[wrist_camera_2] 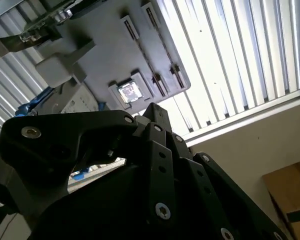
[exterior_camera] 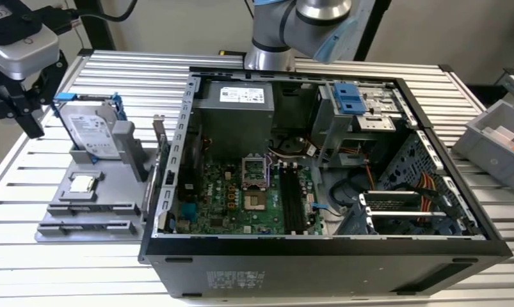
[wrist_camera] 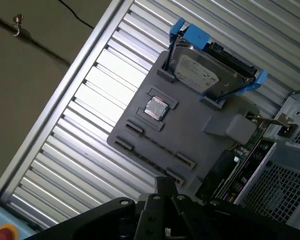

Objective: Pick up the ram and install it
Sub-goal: 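Pick up the ram and move it above insertion slot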

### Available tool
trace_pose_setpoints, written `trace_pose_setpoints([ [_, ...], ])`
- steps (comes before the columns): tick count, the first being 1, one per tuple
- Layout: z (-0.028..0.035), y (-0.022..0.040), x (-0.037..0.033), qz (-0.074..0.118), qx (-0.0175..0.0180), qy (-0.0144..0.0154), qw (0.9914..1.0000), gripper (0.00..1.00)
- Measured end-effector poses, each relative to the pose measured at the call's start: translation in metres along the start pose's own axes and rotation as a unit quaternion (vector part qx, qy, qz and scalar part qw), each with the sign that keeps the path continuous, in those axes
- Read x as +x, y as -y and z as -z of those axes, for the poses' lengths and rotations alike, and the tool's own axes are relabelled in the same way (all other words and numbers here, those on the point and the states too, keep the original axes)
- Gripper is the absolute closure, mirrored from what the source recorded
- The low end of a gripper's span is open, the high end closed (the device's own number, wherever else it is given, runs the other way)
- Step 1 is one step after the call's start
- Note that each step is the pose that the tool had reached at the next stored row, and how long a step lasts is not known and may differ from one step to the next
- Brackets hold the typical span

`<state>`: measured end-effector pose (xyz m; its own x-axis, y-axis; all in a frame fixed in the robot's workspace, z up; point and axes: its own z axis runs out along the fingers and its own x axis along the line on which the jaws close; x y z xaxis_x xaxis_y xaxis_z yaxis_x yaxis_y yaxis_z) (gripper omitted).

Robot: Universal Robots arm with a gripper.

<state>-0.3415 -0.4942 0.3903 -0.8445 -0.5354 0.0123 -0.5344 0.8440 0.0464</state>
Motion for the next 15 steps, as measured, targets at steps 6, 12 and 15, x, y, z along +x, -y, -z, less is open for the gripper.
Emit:
trace_pose_setpoints([
  [6,0.0000,-0.0004,-0.0002,0.031,0.0009,-0.0007,0.99952,1.00],
  [12,0.0000,-0.0008,-0.0006,0.051,0.0048,0.0038,0.99869,1.00],
  [15,-0.0001,-0.0009,-0.0006,0.057,0.0049,0.0037,0.99834,1.00],
])
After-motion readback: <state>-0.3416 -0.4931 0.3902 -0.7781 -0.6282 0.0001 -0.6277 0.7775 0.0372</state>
